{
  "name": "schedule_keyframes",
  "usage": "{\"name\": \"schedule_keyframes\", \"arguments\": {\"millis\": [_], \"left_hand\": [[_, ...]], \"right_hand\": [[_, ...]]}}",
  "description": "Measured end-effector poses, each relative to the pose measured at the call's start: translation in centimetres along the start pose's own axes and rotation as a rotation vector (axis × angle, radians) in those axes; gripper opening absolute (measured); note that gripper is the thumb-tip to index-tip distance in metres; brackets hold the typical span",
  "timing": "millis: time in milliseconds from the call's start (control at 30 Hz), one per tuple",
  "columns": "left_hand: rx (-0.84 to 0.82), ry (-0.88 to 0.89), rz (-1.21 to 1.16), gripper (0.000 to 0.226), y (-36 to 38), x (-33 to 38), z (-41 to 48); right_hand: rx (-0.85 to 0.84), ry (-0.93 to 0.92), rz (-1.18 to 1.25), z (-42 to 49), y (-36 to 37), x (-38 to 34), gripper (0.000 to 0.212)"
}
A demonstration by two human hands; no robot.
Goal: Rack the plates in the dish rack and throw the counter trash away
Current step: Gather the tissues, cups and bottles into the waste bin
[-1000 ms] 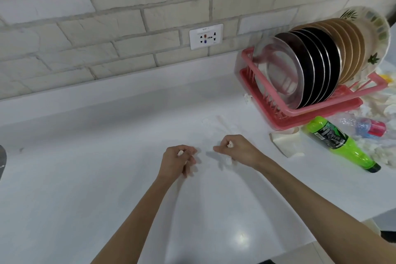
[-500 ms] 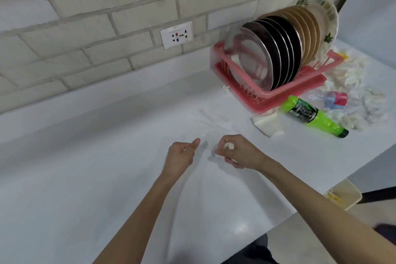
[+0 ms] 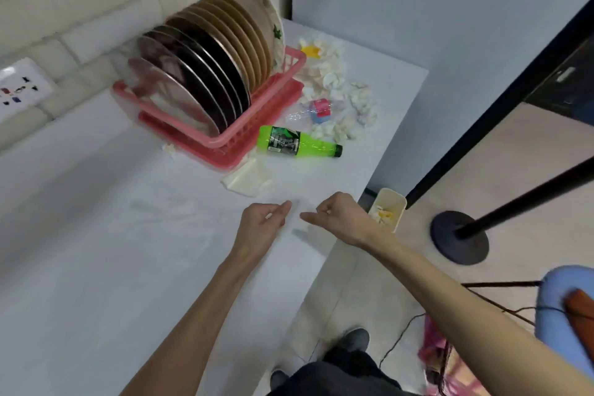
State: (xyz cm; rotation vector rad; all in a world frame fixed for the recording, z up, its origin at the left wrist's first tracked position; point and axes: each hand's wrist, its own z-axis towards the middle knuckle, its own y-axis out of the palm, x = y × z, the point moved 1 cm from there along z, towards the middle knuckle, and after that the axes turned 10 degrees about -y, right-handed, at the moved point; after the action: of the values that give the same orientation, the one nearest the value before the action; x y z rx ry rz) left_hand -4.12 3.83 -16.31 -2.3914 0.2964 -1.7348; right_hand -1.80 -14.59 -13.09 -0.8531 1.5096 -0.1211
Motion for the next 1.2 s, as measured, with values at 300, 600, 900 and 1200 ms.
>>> {"name": "schedule_keyframes", "arguments": {"millis": [300,600,900,1200], "left_hand": [[-0.247,0.065,0.135,0.028,15.2,5.6,4.3],[-0.393,-0.001,0.093,0.022,27.6,7.7,7.5],[-0.463,-0.101,0.14,0.041,34.5,9.8,11.9],[-0.45,-0.298,0.237,0.053,40.4,8.3,21.6]], "right_hand": [[0.265,0.065,0.078,-5.6,-10.5,9.5,0.041],[0.284,0.259,0.187,-9.5,-17.3,18.6,0.023],[0.318,0.359,0.124,-8.8,-22.9,24.5,0.056],[0.334,0.57,0.203,-3.7,-26.6,32.3,0.06]]}}
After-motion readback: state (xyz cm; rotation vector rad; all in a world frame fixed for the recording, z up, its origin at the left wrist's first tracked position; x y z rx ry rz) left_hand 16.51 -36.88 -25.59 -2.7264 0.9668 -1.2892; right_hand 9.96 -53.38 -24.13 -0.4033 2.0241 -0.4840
